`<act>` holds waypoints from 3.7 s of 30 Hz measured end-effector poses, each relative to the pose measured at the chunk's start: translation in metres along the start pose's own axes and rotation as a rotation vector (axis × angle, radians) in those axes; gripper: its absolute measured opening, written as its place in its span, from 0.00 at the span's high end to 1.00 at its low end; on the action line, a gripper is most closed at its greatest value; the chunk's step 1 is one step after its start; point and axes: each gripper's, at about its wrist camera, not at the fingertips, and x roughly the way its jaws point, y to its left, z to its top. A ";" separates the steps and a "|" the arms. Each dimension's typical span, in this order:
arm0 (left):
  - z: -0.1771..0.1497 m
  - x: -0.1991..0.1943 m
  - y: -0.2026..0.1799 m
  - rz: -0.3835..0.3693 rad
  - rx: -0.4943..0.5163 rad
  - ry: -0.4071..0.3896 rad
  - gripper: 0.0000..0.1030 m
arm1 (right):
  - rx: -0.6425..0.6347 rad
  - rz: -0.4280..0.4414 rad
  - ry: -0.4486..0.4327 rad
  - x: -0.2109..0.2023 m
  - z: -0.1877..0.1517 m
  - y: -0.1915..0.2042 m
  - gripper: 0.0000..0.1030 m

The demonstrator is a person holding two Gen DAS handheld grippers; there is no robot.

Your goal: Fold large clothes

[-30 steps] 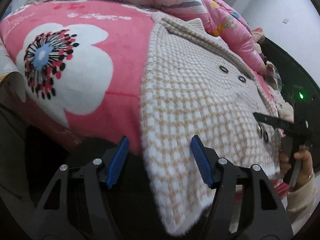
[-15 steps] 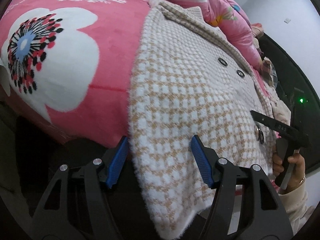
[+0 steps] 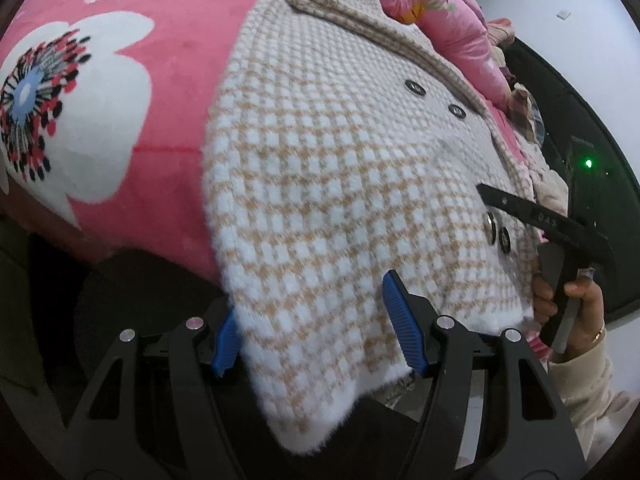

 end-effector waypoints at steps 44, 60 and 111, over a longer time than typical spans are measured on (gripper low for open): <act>-0.026 0.000 -0.016 0.016 0.052 0.014 0.45 | 0.261 0.226 -0.064 -0.090 -0.042 -0.115 0.06; -0.033 -0.005 -0.015 0.085 0.058 -0.006 0.60 | 0.319 0.294 0.087 -0.103 -0.131 -0.125 0.44; 0.174 0.011 0.023 0.003 -0.121 -0.091 0.78 | 0.555 0.496 -0.184 -0.017 0.066 -0.182 0.88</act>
